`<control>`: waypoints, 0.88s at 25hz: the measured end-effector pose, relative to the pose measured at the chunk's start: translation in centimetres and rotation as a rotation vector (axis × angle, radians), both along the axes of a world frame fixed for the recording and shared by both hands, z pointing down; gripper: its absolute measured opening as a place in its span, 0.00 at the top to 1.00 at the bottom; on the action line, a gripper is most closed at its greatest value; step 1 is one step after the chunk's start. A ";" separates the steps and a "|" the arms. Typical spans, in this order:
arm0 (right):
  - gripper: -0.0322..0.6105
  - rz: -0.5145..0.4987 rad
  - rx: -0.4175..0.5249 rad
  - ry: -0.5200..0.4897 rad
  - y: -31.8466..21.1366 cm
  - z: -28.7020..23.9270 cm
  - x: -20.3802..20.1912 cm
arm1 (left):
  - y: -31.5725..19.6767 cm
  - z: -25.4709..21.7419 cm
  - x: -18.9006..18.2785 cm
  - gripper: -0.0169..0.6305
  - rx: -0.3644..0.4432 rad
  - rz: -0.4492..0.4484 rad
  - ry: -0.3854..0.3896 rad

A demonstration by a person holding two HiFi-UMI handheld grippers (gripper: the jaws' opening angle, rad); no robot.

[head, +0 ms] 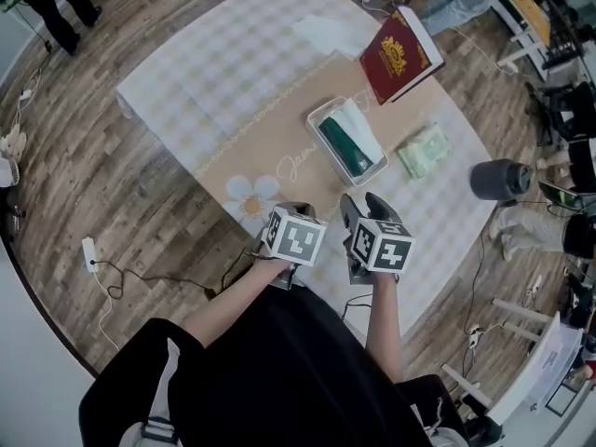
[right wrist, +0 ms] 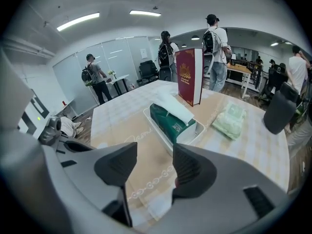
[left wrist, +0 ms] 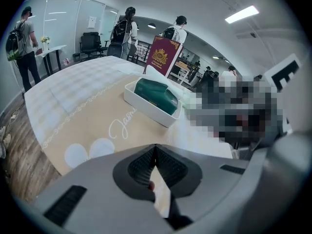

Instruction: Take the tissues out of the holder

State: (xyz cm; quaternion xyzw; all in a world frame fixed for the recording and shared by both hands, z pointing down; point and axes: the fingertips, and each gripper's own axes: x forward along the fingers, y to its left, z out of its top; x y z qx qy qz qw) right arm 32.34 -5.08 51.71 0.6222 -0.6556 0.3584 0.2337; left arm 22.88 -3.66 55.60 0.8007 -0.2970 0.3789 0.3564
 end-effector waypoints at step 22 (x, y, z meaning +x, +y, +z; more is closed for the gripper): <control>0.39 -0.151 0.010 0.244 -10.3 2.2 4.0 | -2.6 3.6 -3.4 0.97 -0.076 -0.107 -0.033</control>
